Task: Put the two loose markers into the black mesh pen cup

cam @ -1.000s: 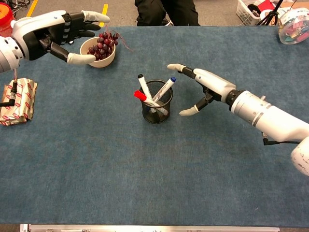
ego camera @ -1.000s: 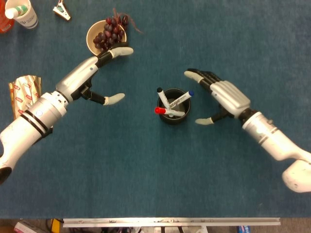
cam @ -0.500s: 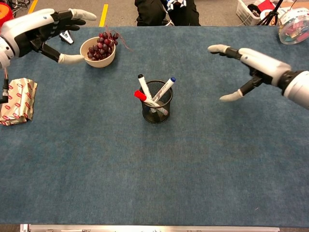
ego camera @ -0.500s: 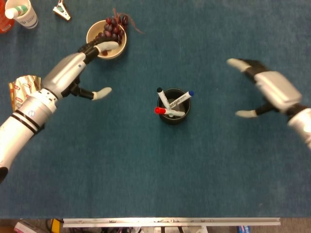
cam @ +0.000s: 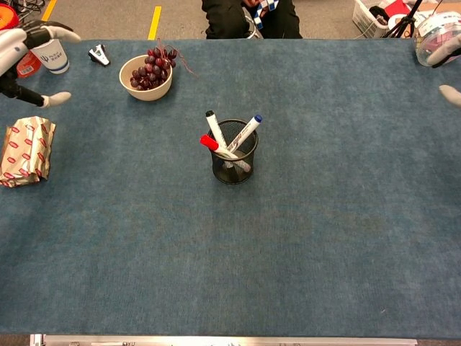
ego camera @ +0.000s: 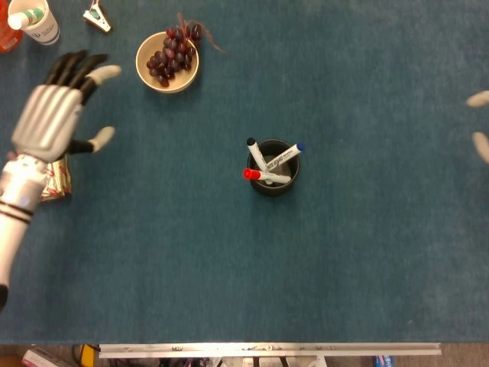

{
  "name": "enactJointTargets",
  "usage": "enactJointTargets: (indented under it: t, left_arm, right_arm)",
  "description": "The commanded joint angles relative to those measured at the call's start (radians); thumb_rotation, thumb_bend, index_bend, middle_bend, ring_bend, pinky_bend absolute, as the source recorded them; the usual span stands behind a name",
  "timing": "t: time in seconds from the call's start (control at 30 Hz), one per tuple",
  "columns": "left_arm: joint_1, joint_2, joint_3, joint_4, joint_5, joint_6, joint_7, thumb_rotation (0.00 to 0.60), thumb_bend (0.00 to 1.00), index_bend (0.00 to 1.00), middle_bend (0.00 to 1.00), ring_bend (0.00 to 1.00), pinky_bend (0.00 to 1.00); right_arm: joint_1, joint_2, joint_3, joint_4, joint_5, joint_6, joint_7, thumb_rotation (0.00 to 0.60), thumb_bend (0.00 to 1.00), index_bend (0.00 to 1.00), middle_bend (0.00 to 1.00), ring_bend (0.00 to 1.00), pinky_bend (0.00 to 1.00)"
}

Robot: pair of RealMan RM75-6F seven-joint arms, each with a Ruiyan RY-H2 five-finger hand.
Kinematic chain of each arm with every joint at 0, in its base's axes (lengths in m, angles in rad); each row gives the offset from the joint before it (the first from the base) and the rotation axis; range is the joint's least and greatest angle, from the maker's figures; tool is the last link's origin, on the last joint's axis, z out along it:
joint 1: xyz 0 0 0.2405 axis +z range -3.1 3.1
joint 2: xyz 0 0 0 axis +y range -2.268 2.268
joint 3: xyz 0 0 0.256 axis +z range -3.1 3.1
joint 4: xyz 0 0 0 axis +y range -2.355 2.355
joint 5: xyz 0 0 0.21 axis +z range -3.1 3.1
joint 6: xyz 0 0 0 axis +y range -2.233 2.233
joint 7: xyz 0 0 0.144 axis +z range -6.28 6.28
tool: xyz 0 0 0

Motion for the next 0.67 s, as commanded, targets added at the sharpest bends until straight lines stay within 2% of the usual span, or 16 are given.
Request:
enactJointTargets:
  t: [0.03, 0.33, 0.5, 0.67]
  left_arm:
    - [0.066, 0.005, 0.02, -0.045, -0.044, 0.059, 0.103, 0.6, 0.27, 0.17, 0.1, 0.0, 0.0]
    - [0.204, 0.052, 0.055, -0.206, -0.075, 0.212, 0.255, 0.6, 0.27, 0.17, 0.1, 0.0, 0.0]
    - [0.261, 0.045, 0.056, -0.235, -0.051, 0.298, 0.292, 0.6, 0.27, 0.17, 0.1, 0.0, 0.0]
    - [0.285, 0.032, 0.052, -0.233, -0.032, 0.32, 0.302, 0.6, 0.27, 0.17, 0.1, 0.0, 0.0]
  right_arm:
    - [-0.05, 0.031, -0.005, -0.021, 0.0, 0.047, -0.065, 0.6, 0.36, 0.39, 0.39, 0.25, 0.22]
    - [-0.118, 0.065, -0.012, -0.047, 0.006, 0.087, -0.119, 0.6, 0.36, 0.39, 0.39, 0.25, 0.22]
    - [-0.145, 0.069, -0.011, -0.059, 0.011, 0.095, -0.132, 0.6, 0.36, 0.39, 0.39, 0.25, 0.23]
    - [-0.16, 0.071, -0.004, -0.068, 0.021, 0.091, -0.142, 0.6, 0.36, 0.39, 0.39, 0.25, 0.23]
